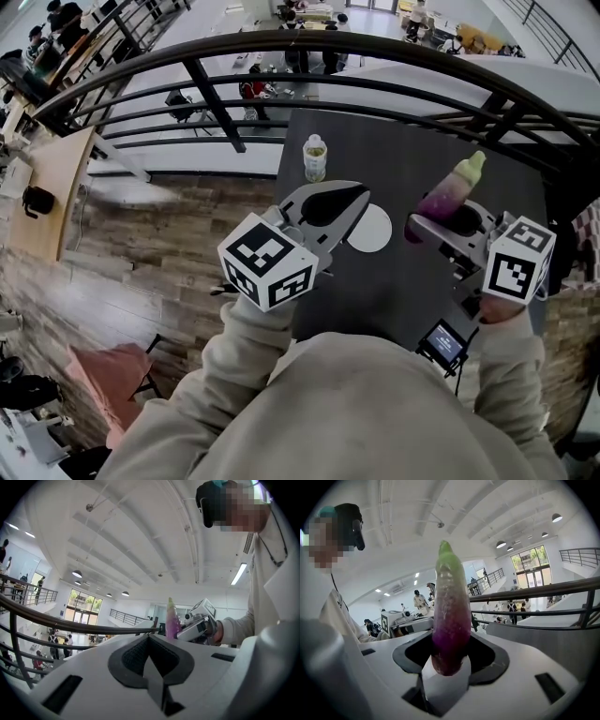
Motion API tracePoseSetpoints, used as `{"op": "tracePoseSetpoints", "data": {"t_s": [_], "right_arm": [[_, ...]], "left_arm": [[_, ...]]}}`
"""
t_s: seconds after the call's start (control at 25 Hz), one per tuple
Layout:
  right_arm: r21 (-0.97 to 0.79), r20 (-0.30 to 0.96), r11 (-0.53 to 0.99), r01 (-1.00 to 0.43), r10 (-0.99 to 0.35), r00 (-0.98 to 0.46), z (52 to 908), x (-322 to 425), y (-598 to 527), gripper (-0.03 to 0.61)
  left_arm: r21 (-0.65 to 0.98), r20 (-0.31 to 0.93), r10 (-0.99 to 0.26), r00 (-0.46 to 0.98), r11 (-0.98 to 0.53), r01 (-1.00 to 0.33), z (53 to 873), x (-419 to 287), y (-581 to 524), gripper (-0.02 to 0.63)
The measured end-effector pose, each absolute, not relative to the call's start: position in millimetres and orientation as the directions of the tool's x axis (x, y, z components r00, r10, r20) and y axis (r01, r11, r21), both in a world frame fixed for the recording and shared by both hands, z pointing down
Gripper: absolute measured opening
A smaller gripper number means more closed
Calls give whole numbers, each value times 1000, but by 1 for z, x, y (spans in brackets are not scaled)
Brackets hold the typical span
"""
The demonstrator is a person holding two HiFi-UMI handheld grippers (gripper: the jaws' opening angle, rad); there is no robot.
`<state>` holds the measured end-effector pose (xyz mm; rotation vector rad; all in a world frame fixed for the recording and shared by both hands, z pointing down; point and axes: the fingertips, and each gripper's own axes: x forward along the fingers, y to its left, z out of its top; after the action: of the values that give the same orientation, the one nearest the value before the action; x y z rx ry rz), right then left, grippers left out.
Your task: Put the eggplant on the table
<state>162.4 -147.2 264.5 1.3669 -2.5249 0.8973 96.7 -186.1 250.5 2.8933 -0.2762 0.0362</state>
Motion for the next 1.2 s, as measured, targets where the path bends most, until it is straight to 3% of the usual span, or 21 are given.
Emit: {"op": "tracePoseSetpoints", "data": {"t_s": [1.2], "right_arm": [[-560,549,341,-755,-530,-646,409,176,-161,235]], "left_arm": [[428,157,-213,964,-865,-261,373,102,-186,5]]}}
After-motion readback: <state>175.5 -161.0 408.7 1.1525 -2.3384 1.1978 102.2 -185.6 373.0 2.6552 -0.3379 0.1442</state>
